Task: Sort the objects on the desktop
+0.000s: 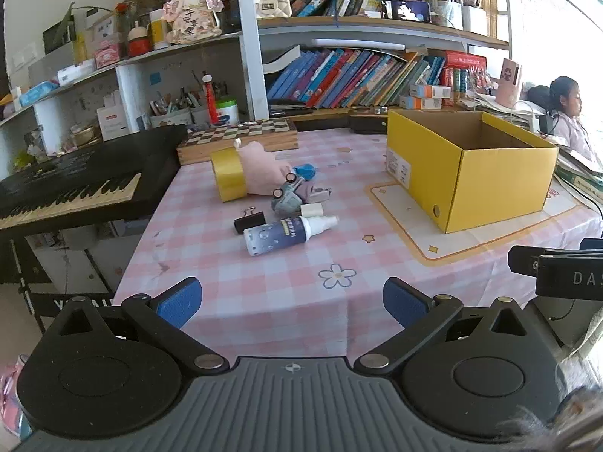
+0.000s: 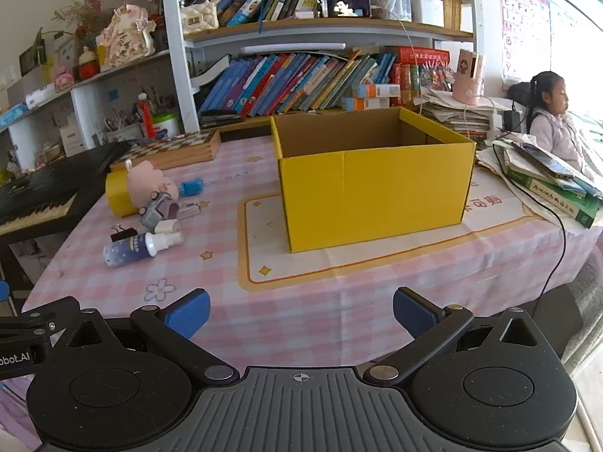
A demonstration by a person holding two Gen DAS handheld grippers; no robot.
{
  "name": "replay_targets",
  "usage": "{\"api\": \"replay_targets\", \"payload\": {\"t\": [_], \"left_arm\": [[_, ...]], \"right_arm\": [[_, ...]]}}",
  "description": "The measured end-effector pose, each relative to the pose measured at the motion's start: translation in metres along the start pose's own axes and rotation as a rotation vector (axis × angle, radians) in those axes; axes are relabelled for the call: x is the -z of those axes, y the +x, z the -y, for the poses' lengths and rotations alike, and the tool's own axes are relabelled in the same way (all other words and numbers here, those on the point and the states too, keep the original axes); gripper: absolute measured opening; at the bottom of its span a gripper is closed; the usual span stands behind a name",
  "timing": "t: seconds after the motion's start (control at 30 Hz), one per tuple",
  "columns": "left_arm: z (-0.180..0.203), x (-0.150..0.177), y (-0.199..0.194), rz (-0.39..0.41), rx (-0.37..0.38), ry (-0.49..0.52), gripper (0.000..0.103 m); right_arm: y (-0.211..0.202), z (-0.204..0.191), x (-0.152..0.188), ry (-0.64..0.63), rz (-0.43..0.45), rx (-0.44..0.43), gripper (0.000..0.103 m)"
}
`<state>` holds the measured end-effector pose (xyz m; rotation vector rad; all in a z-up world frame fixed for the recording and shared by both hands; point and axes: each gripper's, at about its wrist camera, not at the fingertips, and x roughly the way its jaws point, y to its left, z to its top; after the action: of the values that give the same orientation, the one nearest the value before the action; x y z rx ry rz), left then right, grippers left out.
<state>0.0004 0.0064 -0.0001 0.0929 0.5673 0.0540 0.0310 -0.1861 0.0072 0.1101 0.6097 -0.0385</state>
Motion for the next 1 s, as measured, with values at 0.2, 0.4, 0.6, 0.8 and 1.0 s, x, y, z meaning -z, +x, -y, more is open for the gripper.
{"api": "replay_targets", "payload": {"t": [0.2, 0.4, 0.6, 0.8, 1.0], "left_arm": [[-0.0034, -0.0003, -0.0011, 0.0, -0.001, -0.012, 0.103], [-0.0056, 0.0, 0.0007, -0.005, 0.002, -0.023, 0.103], [-0.0056, 0.0013, 0.0014, -0.004, 0.005, -0.022, 0.103], [-0.0054, 0.0025, 0.0032, -0.009, 0.01, -0.02, 0.103], [-0.0034, 0.001, 0.0049, -0.016, 0.01, -0.016, 0.103]], "right_arm": [[0.0006, -0.0033, -0.0023, -0.015, 0.003, -0.005, 0.103], [0.0001, -0.0055, -0.0025, -0.024, 0.006, -0.006, 0.103], [-0.0001, -0.0056, -0.002, -0.024, 0.007, -0.002, 0.103], [0.0017, -0.0047, -0.0025, -0.02, -0.004, 0.001, 0.103], [0.0024, -0.0042, -0.0028, -0.02, -0.004, 0.001, 0.103]]}}
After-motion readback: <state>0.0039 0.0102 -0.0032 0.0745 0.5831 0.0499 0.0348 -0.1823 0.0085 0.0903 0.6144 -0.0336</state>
